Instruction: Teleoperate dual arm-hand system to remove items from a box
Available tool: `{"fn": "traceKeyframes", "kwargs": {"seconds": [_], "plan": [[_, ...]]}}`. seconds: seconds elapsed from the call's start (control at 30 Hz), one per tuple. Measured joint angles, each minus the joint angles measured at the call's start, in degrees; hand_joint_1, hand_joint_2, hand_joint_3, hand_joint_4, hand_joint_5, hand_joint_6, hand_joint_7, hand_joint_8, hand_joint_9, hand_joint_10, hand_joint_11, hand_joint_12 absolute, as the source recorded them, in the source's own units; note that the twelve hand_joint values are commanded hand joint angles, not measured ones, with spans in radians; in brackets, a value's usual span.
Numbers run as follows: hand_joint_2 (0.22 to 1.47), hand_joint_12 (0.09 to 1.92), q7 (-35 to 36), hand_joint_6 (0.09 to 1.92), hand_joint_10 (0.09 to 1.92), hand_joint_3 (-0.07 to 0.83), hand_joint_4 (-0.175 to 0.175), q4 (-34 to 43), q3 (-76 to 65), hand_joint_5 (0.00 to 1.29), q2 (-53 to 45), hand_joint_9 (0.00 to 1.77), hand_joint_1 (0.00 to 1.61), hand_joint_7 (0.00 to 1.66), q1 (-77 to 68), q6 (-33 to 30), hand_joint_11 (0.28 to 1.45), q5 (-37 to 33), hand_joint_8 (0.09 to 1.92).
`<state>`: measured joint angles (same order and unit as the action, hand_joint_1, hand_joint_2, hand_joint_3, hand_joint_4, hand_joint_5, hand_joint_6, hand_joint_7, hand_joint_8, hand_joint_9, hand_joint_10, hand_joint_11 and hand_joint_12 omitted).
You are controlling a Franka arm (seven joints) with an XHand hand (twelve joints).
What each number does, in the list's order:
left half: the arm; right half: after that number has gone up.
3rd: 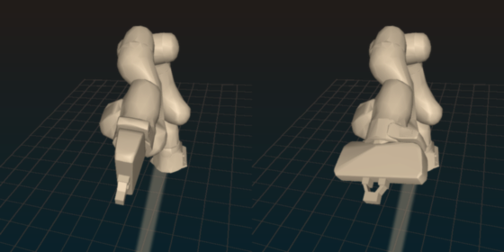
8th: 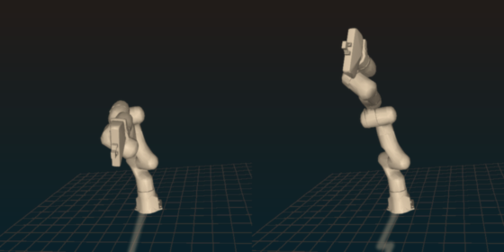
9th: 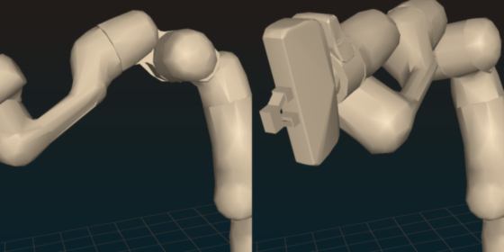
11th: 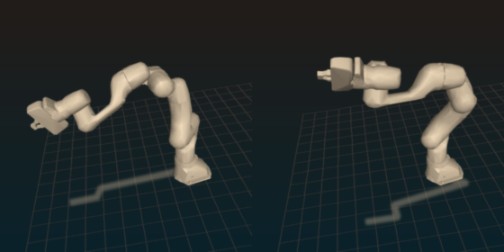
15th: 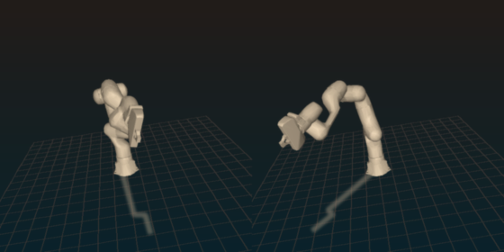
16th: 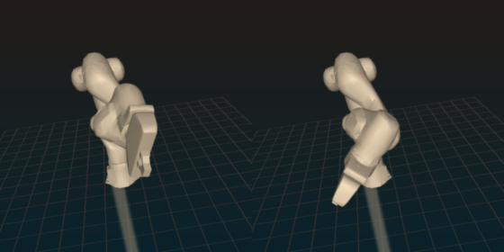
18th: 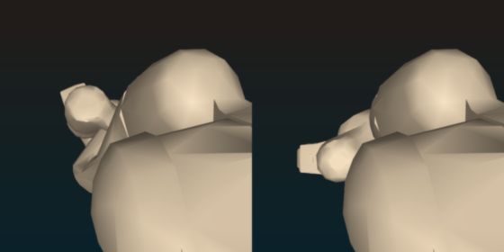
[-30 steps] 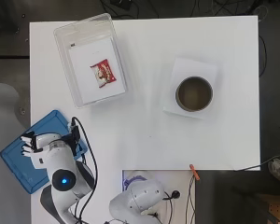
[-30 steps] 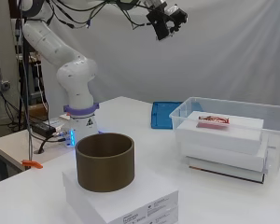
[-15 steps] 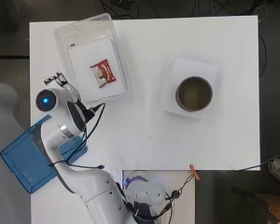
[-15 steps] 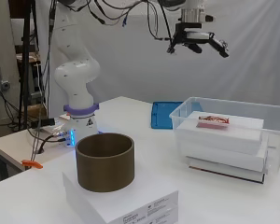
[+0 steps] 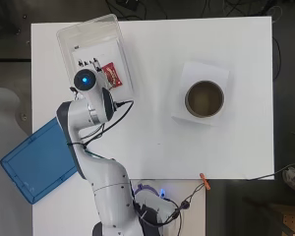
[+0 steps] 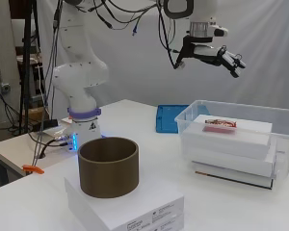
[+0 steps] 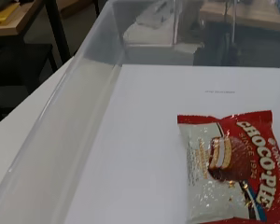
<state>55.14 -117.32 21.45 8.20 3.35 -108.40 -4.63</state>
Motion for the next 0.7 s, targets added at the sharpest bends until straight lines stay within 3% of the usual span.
{"fn": "traceKeyframes", "kwargs": {"seconds": [0.13, 0.37, 0.57, 0.7], "plan": [[1.0, 0.09, 5.7, 0.09, 0.09, 0.001, -0.039, 0.7, 26.6, 0.39, 8.2, 0.78, 0.12, 0.72, 30.9, 1.4, 0.68, -6.9, 0.09], [0.98, 0.09, 13.7, 0.09, 0.09, -0.007, -0.038, 1.1, 65.3, 0.35, 17.8, 0.71, 0.13, 0.62, 76.1, 2.2, 0.63, -15.1, 0.09], [0.98, 0.09, 16.6, 0.09, 0.09, 0.0, -0.038, -0.9, 73.0, 0.42, 19.2, 0.77, 0.15, 0.72, 82.6, 0.6, 0.66, -16.6, 0.09], [0.99, 0.09, 18.7, 0.09, 0.09, 0.003, -0.014, -2.8, 72.7, 0.46, 19.7, 0.74, 0.16, 0.69, 80.5, -0.7, 0.66, -17.2, 0.09]]}}
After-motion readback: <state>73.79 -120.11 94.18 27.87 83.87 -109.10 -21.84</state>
